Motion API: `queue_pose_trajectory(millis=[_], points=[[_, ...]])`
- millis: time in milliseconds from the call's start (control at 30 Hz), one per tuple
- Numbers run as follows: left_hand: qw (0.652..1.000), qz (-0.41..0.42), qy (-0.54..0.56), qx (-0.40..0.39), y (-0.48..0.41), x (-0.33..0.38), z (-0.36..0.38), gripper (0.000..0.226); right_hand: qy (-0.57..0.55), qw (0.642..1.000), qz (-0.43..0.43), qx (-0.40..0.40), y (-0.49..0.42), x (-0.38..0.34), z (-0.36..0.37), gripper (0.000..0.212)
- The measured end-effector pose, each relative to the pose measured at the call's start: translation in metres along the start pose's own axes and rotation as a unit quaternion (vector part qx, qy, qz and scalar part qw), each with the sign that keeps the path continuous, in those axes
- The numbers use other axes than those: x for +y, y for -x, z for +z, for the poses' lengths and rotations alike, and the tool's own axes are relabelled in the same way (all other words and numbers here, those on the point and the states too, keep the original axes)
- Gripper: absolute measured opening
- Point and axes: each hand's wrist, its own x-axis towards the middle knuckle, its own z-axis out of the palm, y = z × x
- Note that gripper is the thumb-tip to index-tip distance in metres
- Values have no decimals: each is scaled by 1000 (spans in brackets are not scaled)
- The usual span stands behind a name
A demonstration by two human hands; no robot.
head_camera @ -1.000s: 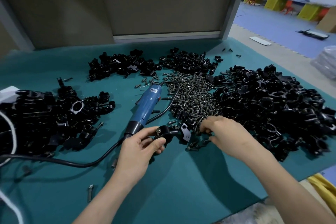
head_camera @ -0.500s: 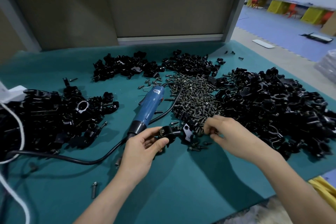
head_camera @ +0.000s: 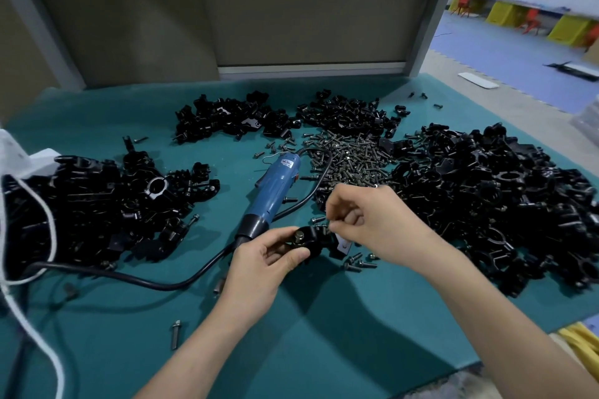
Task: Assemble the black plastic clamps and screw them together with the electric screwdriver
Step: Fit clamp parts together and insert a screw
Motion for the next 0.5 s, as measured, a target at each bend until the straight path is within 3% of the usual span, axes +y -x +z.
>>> queue_pose_trajectory(millis=[167, 300, 500], points=[[1000, 0, -1, 3, 0, 0, 0, 31, -40, 998, 17, -41, -3, 1, -6, 20], [1000, 4, -2, 0, 0, 0, -1, 31, 8, 999, 21, -39, -6, 3, -4, 26], [1000, 11, -3, 6, 0, 2, -1, 32, -50, 999, 15, -3, -6, 5, 1, 19]])
